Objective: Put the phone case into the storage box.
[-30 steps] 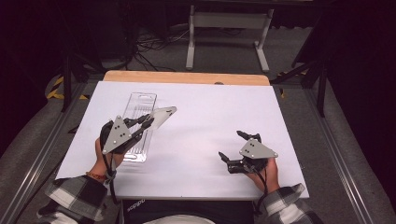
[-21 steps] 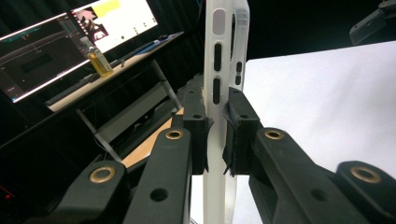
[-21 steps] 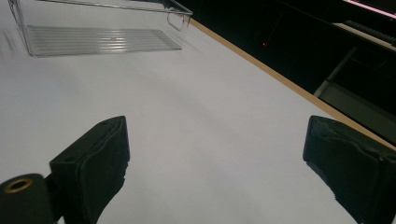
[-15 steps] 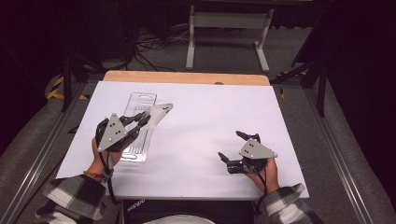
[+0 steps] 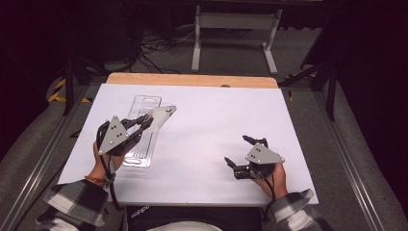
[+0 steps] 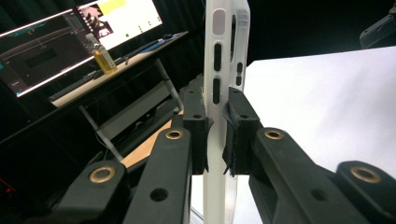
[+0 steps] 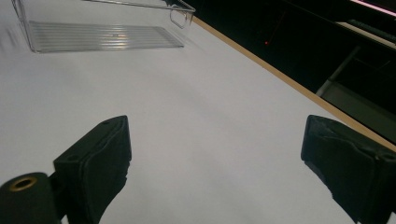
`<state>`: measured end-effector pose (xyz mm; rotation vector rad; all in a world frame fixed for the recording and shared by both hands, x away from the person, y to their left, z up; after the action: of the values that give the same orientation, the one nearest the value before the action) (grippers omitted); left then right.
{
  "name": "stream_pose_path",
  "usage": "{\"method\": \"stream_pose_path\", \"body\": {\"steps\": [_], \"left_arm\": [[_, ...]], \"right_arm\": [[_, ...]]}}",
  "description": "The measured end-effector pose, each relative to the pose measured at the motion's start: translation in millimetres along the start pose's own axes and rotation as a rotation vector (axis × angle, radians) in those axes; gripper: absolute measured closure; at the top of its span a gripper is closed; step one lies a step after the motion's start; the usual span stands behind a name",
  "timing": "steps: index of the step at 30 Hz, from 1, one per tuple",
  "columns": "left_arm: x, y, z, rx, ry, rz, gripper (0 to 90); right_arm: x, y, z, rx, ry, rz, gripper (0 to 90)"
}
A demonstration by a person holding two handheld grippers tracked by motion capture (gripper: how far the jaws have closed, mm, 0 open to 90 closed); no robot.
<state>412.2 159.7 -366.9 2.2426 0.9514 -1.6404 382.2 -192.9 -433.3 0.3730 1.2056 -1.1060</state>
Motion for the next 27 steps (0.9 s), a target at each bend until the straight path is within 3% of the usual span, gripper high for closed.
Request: {"method": "stream_pose_path", "body": {"steps": [27], "left_arm": [[5.4, -6.9, -13.9, -0.021, -0.041, 0.002, 81.6]], "right_arm": [[0.5, 1.0, -0.9, 0.007, -0.01, -0.003, 9.1]]}}
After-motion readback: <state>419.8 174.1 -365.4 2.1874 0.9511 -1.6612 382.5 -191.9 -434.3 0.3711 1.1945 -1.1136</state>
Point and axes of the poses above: each handheld gripper's, and its own axes: y roughly forward along the jaws, x roughly out of its underside, z roughly to its right, the point moved 5 cm from there along y, roughly forward along the jaws, and after that the axes turned 9 degrees about x, right-handed, at the moved point
